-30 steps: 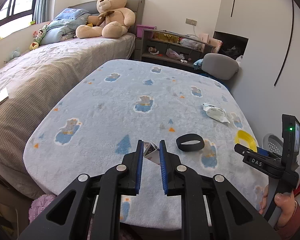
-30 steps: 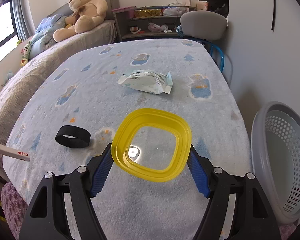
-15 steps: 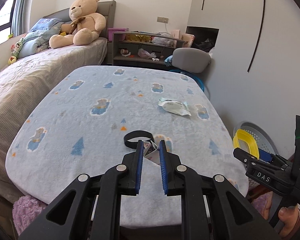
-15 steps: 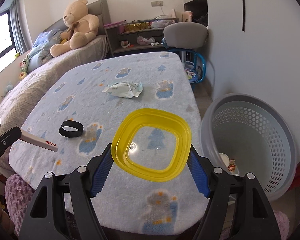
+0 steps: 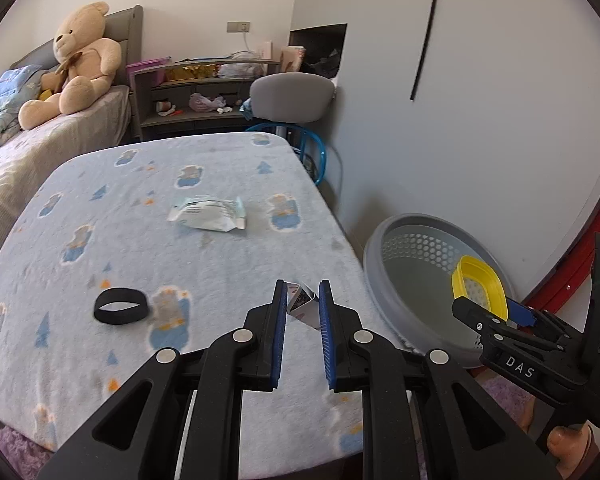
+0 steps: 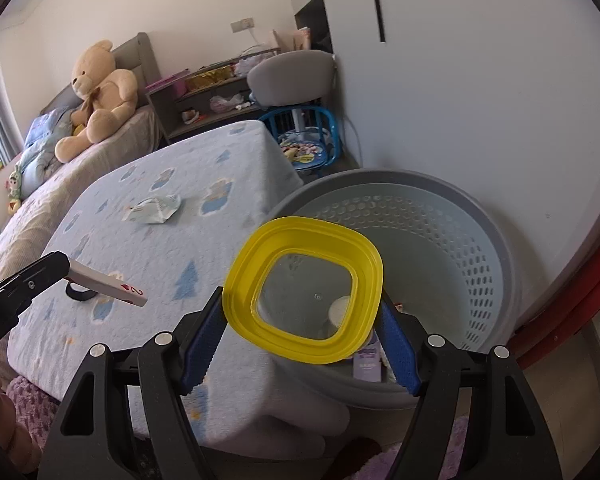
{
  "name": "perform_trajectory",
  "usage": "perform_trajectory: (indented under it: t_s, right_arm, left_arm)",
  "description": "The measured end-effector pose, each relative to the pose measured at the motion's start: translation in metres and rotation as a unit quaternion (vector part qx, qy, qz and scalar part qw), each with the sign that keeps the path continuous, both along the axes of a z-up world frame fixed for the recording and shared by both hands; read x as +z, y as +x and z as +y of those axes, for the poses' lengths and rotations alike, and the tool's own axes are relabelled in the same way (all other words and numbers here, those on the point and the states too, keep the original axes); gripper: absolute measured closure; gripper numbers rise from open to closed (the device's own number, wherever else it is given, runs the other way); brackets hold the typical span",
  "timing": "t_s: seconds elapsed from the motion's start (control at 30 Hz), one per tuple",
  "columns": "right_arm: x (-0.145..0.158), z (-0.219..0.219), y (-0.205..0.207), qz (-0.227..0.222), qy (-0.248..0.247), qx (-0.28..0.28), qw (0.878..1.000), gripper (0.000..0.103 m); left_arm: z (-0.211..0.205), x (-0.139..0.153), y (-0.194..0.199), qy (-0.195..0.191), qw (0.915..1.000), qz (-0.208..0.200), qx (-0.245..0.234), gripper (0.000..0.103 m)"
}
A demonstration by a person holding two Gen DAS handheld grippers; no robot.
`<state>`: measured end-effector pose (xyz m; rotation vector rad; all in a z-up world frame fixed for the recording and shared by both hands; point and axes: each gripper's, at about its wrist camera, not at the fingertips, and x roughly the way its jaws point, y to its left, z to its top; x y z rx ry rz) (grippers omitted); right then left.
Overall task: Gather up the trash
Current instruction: 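Carry the wrapper and yellow lid over the basket and open both grippers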
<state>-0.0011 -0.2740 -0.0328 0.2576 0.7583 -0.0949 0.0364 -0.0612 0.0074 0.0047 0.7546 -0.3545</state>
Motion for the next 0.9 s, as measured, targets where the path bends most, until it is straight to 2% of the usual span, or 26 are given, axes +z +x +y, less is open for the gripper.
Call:
perform_trajectory:
  t_s: [0.23,0.43,0.63,0.9]
  right_arm:
    - [-0.009,-0.056,0.001,0.013,-0.003,-0.053,0.999,0.033]
    - [-0.02,-0.085,0.01,0.027,0.007,-0.071,0.997,0.033]
    - [-0.028,-0.099,0.017,0.037,0.009,-0.074,0.997,0.033]
    - [-0.031,-0.116,0.02,0.041,0.022,-0.082,0.996,0.032]
  left_arm:
    - [-0.073,-0.001,0.02,0.004,0.9986,-0.002,-0.054,0.087]
    - [-0.123,-0.011,0.042,0.018,0.9963,0.005,-0.083,0.087]
    - [-0.155,-0.027,0.059,0.029,0.9942,0.025,-0.101,0.087]
    - [-0.173,-0.038,0.069,0.032,0.9926,0.045,-0.109,0.087]
